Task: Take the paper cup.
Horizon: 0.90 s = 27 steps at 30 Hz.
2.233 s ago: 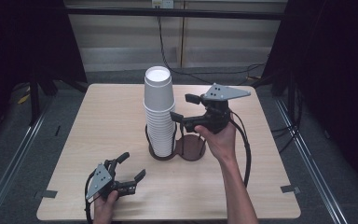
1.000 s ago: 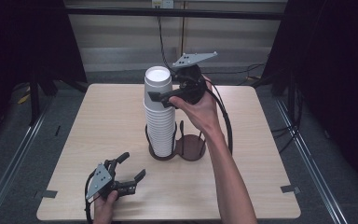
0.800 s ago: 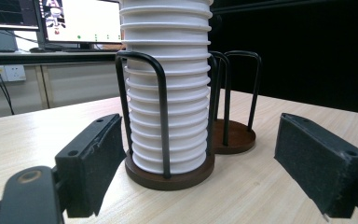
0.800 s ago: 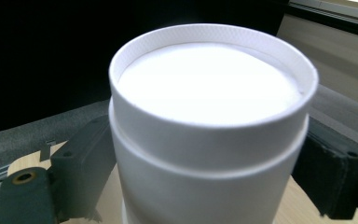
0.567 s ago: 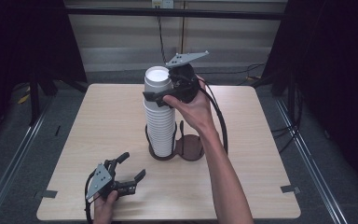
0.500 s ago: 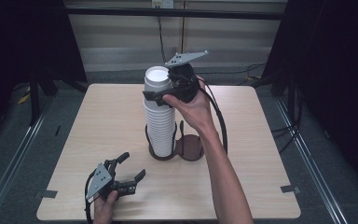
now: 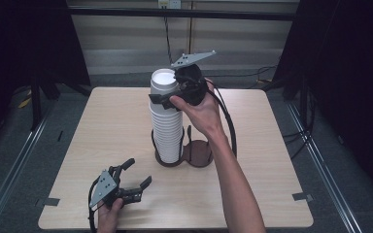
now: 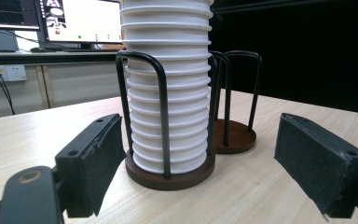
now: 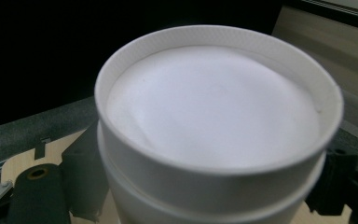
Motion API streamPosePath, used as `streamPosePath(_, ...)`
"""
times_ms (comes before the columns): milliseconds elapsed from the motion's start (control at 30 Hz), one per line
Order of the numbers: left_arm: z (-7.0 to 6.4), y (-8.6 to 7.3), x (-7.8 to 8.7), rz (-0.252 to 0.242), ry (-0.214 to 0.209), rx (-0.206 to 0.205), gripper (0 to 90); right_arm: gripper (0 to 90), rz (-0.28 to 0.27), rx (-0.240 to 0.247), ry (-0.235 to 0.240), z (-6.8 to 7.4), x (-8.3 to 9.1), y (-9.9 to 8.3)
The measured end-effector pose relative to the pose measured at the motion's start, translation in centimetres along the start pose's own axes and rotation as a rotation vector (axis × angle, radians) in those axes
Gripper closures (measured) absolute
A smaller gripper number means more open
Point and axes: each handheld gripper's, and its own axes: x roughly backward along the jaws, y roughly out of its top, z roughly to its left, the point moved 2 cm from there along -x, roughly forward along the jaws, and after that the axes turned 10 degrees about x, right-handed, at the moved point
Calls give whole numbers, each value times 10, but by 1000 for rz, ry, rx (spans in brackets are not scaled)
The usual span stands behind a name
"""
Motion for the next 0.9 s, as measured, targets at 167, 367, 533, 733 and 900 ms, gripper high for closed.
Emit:
streamPosePath(167, 0, 0, 0, 0, 0, -1, 156, 181, -47, -3, -9, 1, 6, 5)
streamPosePath(367, 0, 0, 0, 0, 0, -1, 156, 185, -73, 0, -16, 1, 10, 7)
streamPosePath(533, 0, 0, 0, -2, 1, -2, 156, 189, -142, 3, -24, 0, 16, 8)
streamPosePath(733, 0, 0, 0, -1, 0, 0, 155, 191, -207, 0, -28, 1, 20, 9)
streamPosePath(900, 0, 0, 0, -2, 1, -2, 155, 193, -241, 3, -46, 1, 23, 12)
